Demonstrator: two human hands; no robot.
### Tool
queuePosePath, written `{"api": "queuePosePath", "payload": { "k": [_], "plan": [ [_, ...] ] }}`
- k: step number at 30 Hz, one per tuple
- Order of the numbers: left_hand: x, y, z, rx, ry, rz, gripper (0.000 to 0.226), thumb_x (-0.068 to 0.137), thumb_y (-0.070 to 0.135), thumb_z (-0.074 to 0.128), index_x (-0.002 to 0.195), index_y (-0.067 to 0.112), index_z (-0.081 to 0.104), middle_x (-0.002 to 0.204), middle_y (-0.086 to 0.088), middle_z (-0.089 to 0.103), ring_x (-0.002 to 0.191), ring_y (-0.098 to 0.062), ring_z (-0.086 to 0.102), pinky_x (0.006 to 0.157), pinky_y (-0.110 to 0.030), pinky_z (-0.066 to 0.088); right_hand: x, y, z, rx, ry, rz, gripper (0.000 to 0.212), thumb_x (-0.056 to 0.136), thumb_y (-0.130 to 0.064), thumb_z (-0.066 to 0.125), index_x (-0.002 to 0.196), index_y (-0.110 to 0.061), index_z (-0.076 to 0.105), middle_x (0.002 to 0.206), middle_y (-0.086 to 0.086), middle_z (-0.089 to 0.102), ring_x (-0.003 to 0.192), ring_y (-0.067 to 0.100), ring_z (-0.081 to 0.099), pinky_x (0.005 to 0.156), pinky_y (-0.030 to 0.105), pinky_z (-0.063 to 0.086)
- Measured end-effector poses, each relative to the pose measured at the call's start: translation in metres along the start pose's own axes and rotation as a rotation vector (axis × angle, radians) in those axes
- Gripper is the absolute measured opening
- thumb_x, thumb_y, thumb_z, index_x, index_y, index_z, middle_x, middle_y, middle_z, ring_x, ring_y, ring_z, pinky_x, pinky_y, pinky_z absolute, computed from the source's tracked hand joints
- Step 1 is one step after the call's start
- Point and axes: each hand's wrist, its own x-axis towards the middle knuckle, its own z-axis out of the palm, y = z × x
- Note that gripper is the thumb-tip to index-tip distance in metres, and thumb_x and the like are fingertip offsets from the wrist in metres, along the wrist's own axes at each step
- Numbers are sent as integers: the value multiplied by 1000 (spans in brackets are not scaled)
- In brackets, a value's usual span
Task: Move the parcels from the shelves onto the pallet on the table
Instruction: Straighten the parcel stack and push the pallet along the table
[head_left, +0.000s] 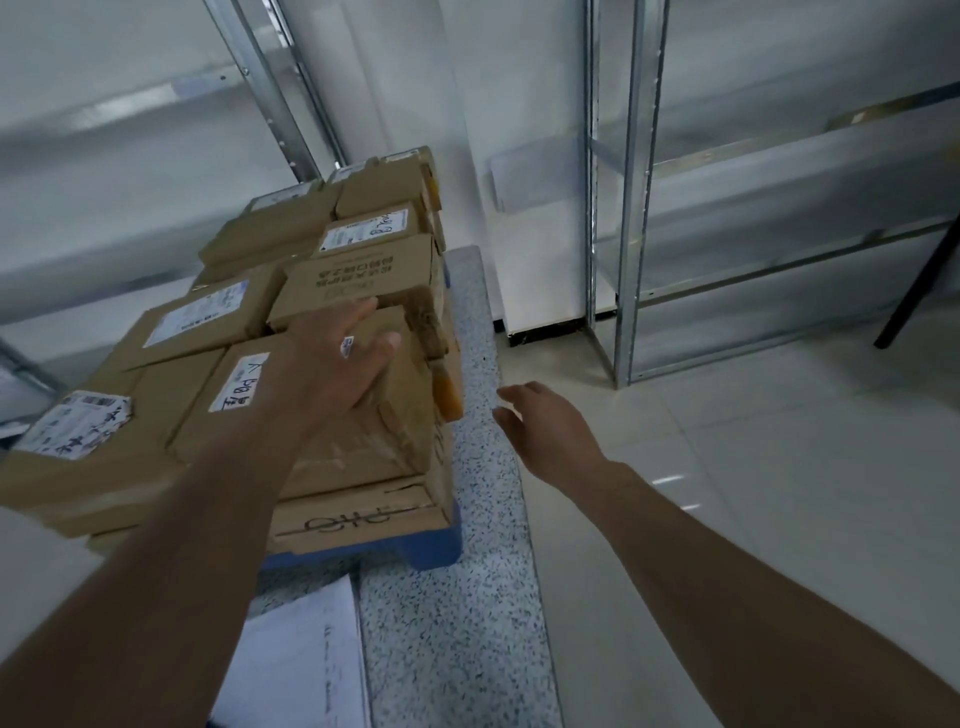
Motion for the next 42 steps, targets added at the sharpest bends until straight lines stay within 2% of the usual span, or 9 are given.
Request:
{"api": "queuePosePath", "payload": {
  "k": [6,14,19,22,28,31,34,38,42],
  "plan": [
    [23,-11,1,74,-4,-4,57,87,52,54,138,30,43,143,0,44,130,-22,40,106,-46,35,33,-8,0,22,-16,-1,40,102,-30,39,136,-12,47,126,13,54,115,26,52,89,29,37],
    [56,-18,6,165,9,9,53,89,48,50,139,31,41,145,3,42,133,-20,36,108,-46,32,99,-17,8,56,-29,-11,35,102,-28,36,124,-9,55,119,15,59,108,27,55,78,27,35],
    [77,-15,13,259,0,-43,56,90,53,46,140,29,39,145,2,41,133,-19,35,106,-43,33,137,-5,18,194,-49,-56,25,102,-25,36,99,-10,57,93,12,58,88,28,55,69,29,34],
    [87,-7,21,304,12,-91,59,89,56,43,141,28,38,146,2,41,132,-19,36,107,-42,32,151,-2,22,261,-120,-112,29,101,-23,37,109,-6,60,104,15,63,96,29,57,73,32,40],
    [97,-1,32,348,-48,-182,62,79,71,42,127,32,52,130,5,56,117,-18,50,96,-43,42,160,1,25,335,-164,-223,14,99,-22,39,89,-14,44,85,5,49,77,23,49,61,33,34],
    [95,3,36,366,-27,-239,66,78,73,44,130,33,49,135,6,52,121,-19,47,99,-47,40,166,5,33,334,-201,-236,14,97,-26,40,93,-14,45,91,10,54,87,29,54,62,32,34],
    [92,6,41,361,4,-280,63,81,66,52,134,32,46,141,5,45,128,-20,39,104,-46,33,170,9,33,395,-280,-206,27,96,-29,44,115,-11,50,106,13,58,98,30,56,69,34,42],
    [91,10,43,340,46,-297,73,72,76,45,130,33,48,137,4,49,125,-20,42,102,-49,35,171,23,28,577,-392,22,43,96,-30,49,136,-15,43,126,10,56,113,24,53,88,29,41],
    [92,11,45,323,73,-312,70,70,77,44,125,33,51,130,3,53,119,-21,46,97,-47,39,165,30,34,591,-499,87,42,98,-26,48,132,-3,46,127,13,55,107,19,51,80,22,35]
  ]
}}
